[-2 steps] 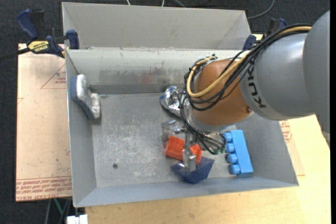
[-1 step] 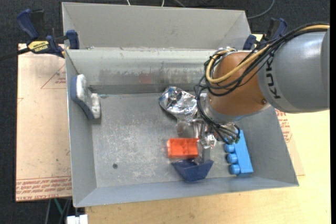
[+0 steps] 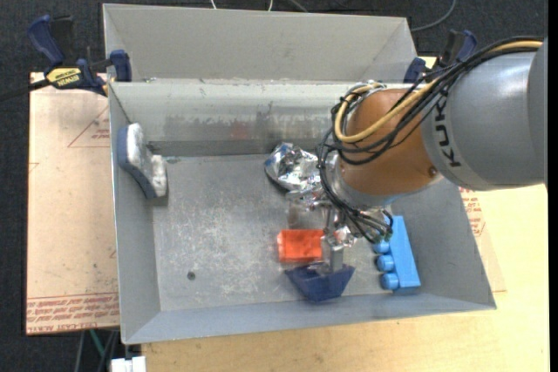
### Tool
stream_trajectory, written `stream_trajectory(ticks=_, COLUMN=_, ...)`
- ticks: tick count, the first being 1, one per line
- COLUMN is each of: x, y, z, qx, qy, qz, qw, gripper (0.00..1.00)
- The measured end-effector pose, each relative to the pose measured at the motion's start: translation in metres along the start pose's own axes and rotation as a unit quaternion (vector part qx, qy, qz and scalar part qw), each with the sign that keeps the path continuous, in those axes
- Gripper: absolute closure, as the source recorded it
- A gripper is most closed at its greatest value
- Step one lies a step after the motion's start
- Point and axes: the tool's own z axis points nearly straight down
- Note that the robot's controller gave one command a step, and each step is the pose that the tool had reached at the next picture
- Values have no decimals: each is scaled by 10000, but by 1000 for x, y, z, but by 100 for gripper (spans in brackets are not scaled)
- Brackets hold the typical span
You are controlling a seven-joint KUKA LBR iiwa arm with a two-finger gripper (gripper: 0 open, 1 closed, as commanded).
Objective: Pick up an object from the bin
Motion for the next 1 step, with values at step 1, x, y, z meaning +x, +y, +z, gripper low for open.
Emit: stream_trajectory(ticks=1, x=51, y=-29, z=5, qx=49, qy=-133, qz=-612, qw=9980, gripper=100)
